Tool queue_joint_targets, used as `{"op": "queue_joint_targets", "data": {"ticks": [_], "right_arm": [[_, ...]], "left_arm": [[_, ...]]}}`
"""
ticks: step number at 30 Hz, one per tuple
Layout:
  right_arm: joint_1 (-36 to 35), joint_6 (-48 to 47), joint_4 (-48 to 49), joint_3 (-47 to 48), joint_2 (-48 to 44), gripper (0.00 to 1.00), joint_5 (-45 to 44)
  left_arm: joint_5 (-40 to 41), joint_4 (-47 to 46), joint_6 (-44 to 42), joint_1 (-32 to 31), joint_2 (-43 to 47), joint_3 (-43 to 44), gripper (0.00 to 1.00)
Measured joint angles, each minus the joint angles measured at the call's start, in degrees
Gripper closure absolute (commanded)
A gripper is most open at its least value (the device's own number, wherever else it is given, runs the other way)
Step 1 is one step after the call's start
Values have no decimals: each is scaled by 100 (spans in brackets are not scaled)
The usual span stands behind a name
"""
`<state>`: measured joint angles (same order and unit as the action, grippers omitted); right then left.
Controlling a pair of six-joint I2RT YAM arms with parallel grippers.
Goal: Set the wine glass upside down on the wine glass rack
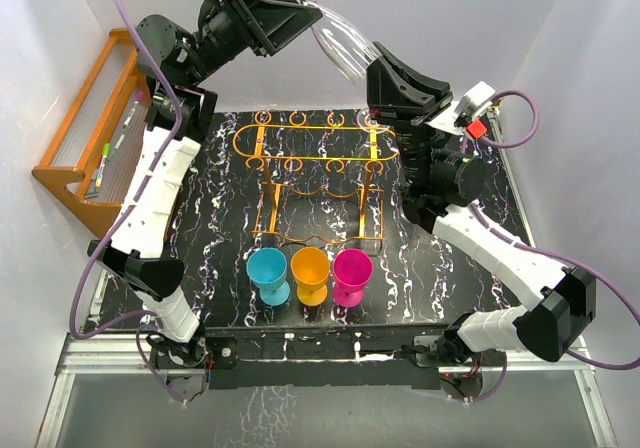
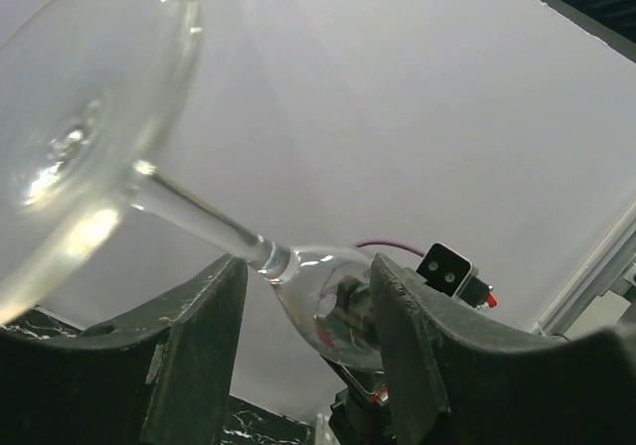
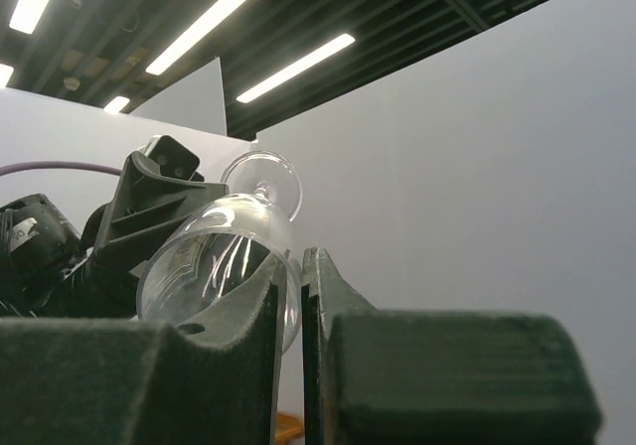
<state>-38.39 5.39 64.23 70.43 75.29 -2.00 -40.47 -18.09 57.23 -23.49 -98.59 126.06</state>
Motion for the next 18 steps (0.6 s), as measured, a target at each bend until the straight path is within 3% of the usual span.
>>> {"op": "queue_joint_targets", "data": {"ticks": [5, 7, 16, 18], "right_arm": [[-61, -131, 28, 0, 9, 92, -37], [-76, -179, 17, -9, 9, 92, -37], [-291, -472, 50, -17, 9, 92, 153], [-330, -562, 22, -17, 9, 92, 181]], "left_arm": [[17, -31, -13, 0, 2, 146, 83], [24, -79, 22, 0, 35, 245, 99], [22, -127, -61, -15, 122, 457, 100], [35, -131, -61, -9, 122, 457, 91]]}}
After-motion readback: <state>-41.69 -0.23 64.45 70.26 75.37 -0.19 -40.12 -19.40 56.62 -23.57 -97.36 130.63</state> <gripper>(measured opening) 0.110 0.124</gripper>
